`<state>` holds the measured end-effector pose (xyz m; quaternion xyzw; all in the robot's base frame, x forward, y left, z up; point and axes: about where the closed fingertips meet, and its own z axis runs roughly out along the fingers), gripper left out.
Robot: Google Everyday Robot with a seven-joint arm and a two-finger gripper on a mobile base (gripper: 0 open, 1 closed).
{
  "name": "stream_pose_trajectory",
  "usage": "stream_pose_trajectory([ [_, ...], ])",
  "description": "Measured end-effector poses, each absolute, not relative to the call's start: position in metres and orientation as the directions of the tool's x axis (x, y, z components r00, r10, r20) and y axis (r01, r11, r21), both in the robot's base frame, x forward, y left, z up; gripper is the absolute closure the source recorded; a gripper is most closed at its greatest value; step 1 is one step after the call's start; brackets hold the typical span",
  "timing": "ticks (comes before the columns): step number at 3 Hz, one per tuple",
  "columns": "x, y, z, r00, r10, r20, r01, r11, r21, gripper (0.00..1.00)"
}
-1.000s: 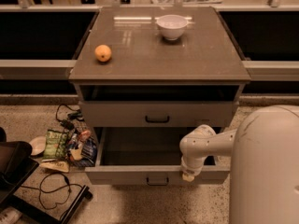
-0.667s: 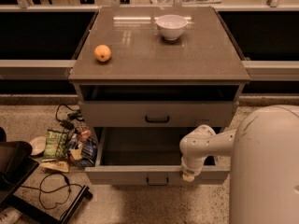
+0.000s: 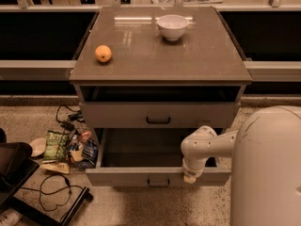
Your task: Open middle drawer
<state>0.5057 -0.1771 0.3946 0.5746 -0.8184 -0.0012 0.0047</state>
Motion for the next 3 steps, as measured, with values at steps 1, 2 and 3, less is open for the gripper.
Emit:
stream_pose_trajectory([
  [1,0.5062,-0.1769,0.3946,-0.340,-0.941,0.006,-0.941,0.340,0.007,0.50],
  [2,0.5063,-0.1768,0.3946,-0.340,-0.941,0.006,-0.941,0.340,0.008,0.27],
  [3,0.5051,-0.1769,0.3933,-0.339,-0.941,0.008,-0.941,0.339,0.010,0.04],
])
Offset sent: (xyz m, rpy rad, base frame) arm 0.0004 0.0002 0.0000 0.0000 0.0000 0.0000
